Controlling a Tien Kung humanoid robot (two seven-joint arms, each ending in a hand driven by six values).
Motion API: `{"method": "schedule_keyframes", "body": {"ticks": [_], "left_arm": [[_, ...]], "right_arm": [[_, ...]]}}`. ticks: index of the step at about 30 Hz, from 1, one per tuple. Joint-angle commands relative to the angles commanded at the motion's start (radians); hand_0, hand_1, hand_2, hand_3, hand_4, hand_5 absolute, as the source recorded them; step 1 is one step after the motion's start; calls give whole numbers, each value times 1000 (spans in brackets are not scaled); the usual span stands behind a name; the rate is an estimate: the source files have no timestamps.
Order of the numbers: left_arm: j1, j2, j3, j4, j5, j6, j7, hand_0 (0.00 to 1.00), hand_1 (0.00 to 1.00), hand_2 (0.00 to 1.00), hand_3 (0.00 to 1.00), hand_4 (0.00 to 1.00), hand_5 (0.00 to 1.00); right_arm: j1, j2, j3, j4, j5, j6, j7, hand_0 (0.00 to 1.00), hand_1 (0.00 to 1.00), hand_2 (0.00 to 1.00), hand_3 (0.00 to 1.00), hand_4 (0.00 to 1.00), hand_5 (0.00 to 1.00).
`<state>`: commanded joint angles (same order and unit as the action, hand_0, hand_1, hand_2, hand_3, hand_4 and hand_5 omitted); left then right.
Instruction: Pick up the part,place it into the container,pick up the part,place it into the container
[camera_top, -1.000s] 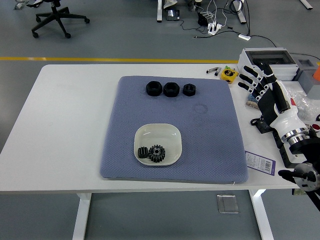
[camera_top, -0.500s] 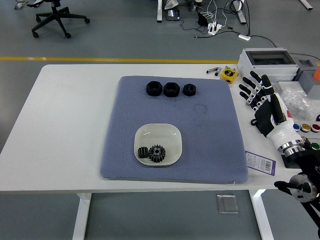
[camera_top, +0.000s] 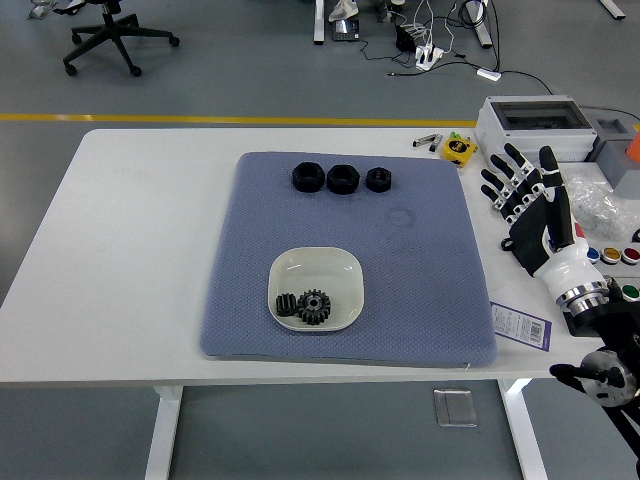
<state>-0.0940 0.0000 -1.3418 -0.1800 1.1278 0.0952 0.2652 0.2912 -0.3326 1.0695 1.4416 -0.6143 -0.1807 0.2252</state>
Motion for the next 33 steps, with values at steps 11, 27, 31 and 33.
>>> {"method": "schedule_keyframes", "body": {"ticks": [11, 27, 31, 33], "left_arm": [[-6, 0, 3, 0, -10, 1, -4, 812, 770, 809, 563, 468, 731], [-10, 0, 6, 0, -14, 1, -4, 815, 770, 807, 563, 468, 731], [-11, 0, 1, 0, -10, 3, -5, 815, 769, 805, 563, 468, 733], [-12, 0, 1, 0, -11, 3, -6, 815, 769, 805, 563, 468, 733]], "right_arm": [[-17, -5, 13, 10, -11, 6, -6, 998, 938, 965, 998, 998, 992], [-5, -15, 6, 16, -20, 4, -18, 998, 928, 953, 984, 998, 998], [20, -11, -4, 12, -24, -1, -19, 998, 928, 954, 985, 998, 998], [25, -12, -7, 13, -29, -2, -21, 998, 928, 954, 985, 998, 998]]}}
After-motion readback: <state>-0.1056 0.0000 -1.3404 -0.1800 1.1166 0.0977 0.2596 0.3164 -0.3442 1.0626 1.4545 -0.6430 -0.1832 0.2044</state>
